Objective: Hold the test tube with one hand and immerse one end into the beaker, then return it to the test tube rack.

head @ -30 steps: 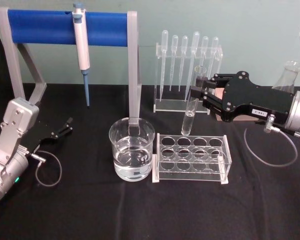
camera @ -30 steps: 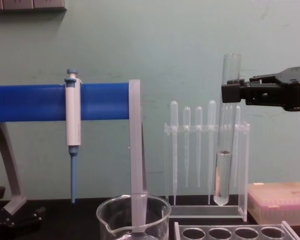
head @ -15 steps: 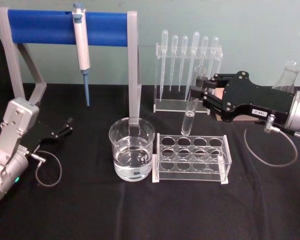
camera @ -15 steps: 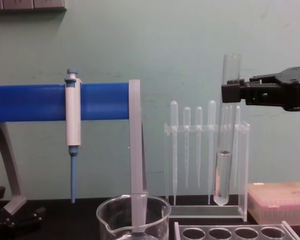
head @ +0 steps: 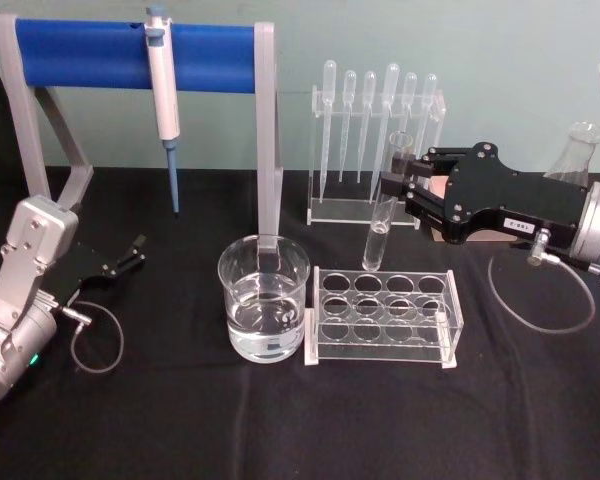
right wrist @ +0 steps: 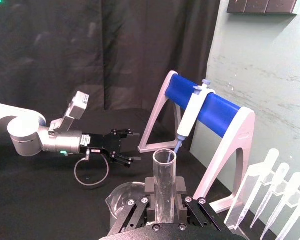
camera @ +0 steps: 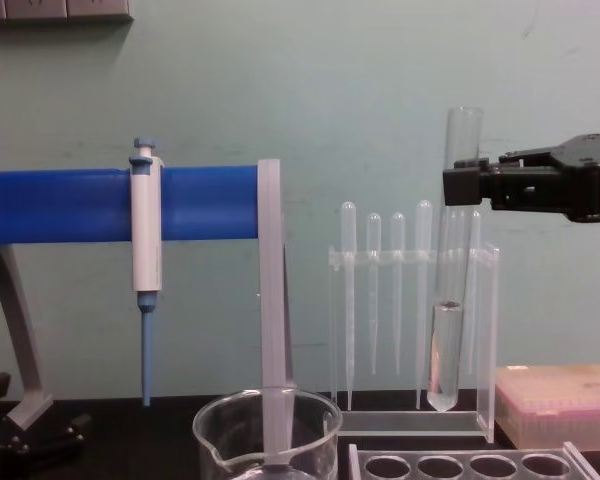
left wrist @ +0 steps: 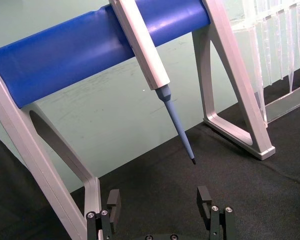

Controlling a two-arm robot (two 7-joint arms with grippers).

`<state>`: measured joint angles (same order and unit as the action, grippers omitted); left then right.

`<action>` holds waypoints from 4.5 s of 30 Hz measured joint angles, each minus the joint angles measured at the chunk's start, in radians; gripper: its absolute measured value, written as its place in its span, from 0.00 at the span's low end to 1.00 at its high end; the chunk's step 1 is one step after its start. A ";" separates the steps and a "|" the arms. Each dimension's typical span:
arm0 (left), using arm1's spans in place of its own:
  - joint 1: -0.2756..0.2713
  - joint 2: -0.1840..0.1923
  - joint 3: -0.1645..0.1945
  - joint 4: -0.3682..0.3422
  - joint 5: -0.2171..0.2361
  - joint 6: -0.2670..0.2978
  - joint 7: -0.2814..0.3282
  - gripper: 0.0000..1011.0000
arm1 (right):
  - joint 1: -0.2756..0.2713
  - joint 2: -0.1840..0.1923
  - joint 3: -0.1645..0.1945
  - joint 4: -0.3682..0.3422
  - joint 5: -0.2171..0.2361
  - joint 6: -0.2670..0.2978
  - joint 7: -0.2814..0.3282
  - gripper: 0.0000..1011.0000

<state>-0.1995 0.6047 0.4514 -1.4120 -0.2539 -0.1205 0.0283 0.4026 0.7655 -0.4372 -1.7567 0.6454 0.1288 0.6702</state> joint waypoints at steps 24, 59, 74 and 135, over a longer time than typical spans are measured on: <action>0.000 0.000 0.000 0.000 0.000 0.000 0.000 0.99 | 0.000 0.000 0.000 0.000 0.000 0.000 0.000 0.23; 0.000 0.000 0.000 0.000 0.000 0.000 0.000 0.99 | 0.000 0.000 0.000 0.000 0.000 0.000 0.000 0.23; 0.000 0.000 0.000 0.000 0.000 0.000 0.000 0.99 | 0.000 0.000 0.000 0.000 0.000 0.000 0.000 0.23; 0.000 0.000 0.000 0.000 0.000 0.000 0.000 0.99 | 0.014 -0.008 -0.012 0.005 0.000 -0.004 0.006 0.23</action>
<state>-0.1995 0.6047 0.4514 -1.4120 -0.2539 -0.1205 0.0283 0.4166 0.7572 -0.4495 -1.7516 0.6450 0.1251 0.6757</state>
